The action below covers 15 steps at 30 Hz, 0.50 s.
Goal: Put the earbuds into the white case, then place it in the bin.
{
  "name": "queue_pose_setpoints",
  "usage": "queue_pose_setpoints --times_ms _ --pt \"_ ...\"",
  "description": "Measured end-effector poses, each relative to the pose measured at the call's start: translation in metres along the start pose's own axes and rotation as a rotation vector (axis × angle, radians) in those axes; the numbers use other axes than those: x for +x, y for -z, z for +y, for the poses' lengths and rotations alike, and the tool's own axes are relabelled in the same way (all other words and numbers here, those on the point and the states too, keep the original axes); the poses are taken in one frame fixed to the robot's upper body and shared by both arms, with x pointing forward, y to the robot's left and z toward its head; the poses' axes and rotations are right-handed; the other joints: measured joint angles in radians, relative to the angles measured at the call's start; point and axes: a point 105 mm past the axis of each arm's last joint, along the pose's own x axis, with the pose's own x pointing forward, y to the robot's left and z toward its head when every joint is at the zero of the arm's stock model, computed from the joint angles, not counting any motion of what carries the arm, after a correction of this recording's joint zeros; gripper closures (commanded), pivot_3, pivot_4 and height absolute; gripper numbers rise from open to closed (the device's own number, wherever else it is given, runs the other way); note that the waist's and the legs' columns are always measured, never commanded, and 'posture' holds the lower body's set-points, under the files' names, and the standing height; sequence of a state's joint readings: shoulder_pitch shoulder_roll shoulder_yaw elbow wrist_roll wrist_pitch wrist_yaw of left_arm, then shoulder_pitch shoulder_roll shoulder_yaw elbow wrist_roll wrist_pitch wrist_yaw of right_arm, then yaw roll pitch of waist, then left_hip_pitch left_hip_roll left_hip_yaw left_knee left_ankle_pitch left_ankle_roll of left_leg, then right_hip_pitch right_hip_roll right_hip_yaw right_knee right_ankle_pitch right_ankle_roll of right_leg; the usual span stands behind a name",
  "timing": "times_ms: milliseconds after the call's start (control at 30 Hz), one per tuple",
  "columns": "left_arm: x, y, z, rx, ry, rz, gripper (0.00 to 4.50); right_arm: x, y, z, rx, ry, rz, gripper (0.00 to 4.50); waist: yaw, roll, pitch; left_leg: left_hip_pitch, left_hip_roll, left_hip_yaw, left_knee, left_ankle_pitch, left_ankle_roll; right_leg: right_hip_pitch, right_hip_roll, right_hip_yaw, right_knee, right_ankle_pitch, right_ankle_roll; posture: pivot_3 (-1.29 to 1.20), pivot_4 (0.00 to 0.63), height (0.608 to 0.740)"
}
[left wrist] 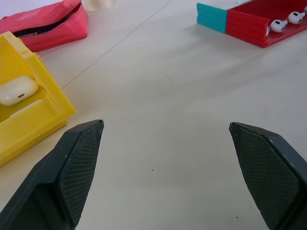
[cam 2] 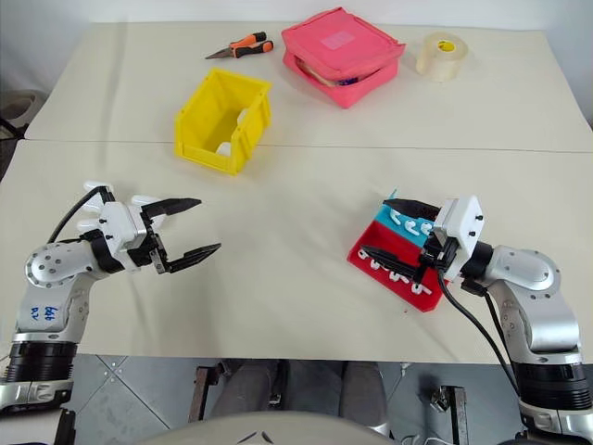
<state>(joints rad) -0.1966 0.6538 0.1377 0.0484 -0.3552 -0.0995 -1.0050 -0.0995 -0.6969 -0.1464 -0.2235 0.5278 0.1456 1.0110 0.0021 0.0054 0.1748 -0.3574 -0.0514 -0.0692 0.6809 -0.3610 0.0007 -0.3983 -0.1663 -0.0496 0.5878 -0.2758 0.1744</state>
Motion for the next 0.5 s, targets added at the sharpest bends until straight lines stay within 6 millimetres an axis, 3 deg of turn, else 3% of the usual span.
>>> queue_pose_setpoints --times_ms 233,333,500 --pt "-0.002 0.000 0.003 -0.025 -0.066 0.000 0.04 0.003 -0.005 0.000 -0.010 -0.025 -0.018 0.00 -0.004 0.000 0.000 0.000 0.000 0.000 0.000 0.000 0.000 0.000 0.000 0.000 0.000 0.000 0.000 0.00 0.150 0.740" --pt "-0.018 -0.001 0.003 -0.063 -0.173 0.001 0.04 0.014 -0.012 0.002 -0.013 -0.056 -0.059 0.00 -0.011 0.000 0.000 0.000 0.003 0.000 0.000 -0.001 -0.002 0.000 0.002 0.000 0.000 0.000 0.000 0.00 0.150 0.740" --pt "-0.068 0.009 0.001 -0.123 -0.501 0.056 0.04 0.042 -0.021 0.020 0.001 -0.166 -0.149 0.00 -0.007 0.000 0.000 0.001 0.004 0.000 0.000 -0.002 -0.003 0.000 0.002 0.000 -0.001 0.000 0.000 0.00 0.150 0.740"
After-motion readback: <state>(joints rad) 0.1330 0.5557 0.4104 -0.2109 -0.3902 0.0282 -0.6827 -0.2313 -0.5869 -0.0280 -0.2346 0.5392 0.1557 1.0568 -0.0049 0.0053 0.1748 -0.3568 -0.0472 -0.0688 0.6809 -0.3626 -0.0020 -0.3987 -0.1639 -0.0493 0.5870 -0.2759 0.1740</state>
